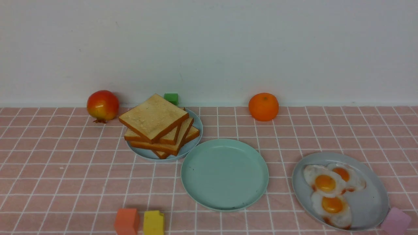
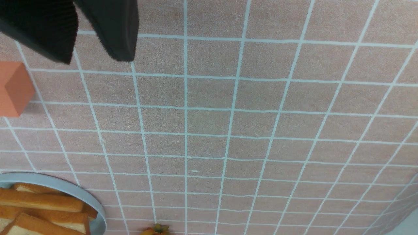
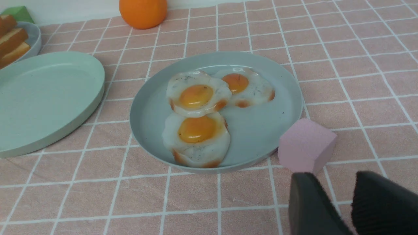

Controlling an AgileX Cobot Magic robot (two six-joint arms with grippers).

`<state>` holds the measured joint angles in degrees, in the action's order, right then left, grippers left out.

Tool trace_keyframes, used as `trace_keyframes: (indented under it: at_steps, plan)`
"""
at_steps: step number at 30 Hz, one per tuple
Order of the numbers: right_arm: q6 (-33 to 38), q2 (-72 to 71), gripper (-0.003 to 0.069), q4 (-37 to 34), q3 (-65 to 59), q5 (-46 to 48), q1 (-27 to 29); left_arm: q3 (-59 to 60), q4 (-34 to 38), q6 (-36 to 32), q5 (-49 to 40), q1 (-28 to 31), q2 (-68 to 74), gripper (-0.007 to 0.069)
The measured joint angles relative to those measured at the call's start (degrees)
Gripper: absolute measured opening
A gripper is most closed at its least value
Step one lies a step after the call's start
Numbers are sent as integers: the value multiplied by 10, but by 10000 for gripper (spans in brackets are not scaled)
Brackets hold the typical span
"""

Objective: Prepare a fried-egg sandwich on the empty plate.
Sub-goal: Use the left arm to grab a slice of bread

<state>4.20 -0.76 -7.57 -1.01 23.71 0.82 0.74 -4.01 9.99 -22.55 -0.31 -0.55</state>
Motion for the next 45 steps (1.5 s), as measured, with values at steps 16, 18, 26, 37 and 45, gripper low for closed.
trace_keyframes:
  at_steps: [16, 18, 26, 37, 45]
  plan:
    - [0, 0, 239, 0, 0, 0, 0, 0, 0, 0, 0, 0, 0, 240]
    - [0, 0, 239, 0, 0, 0, 0, 0, 0, 0, 0, 0, 0, 240]
    - [0, 0, 239, 0, 0, 0, 0, 0, 0, 0, 0, 0, 0, 240]
    - [0, 0, 239, 0, 0, 0, 0, 0, -4, -1, 0, 0, 0, 240]
    - [0, 0, 239, 1, 0, -1, 0, 0, -10, -1, 2, 0, 0, 240]
